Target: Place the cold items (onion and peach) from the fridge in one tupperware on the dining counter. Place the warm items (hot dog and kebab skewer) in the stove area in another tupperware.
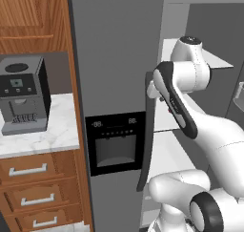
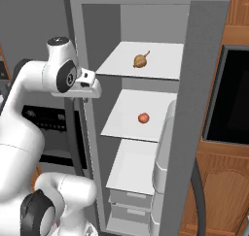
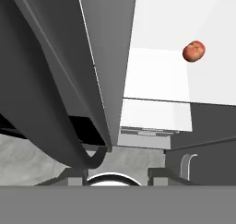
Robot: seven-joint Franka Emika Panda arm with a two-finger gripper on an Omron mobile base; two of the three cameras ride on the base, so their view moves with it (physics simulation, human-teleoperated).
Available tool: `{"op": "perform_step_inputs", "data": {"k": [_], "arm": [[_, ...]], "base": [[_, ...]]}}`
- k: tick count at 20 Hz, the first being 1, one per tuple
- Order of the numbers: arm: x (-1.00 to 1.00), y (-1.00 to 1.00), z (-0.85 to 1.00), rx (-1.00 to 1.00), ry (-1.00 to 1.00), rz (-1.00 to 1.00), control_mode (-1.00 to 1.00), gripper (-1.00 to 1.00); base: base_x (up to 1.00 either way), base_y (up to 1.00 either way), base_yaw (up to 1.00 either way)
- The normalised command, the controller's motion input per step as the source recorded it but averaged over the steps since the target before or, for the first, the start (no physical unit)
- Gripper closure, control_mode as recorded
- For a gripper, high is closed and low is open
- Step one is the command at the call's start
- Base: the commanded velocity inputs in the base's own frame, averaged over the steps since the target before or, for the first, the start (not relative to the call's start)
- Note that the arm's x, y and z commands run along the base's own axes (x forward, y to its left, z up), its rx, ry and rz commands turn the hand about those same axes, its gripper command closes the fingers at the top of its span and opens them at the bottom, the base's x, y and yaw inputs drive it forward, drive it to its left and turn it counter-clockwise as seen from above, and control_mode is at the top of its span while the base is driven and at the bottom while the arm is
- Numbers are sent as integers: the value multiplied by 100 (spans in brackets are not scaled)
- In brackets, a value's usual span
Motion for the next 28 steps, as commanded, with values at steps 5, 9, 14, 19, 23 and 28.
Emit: {"op": "perform_step_inputs", "data": {"k": [5, 9, 14, 19, 23, 28], "arm": [[-8, -6, -1, 3, -3, -2, -100, -100], [-1, -38, -34, 1, -9, -11, -100, -100], [-1, -63, -45, 0, -14, -22, -100, -100], [7, -55, -37, 0, 0, -18, -100, -100], [32, -48, -22, 1, 5, -12, -100, -100], [45, -31, -26, 0, 2, -2, -100, -100]], "base": [[0, 0, 0], [0, 0, 0], [0, 0, 0], [0, 0, 0], [0, 0, 0], [0, 0, 0]]}}
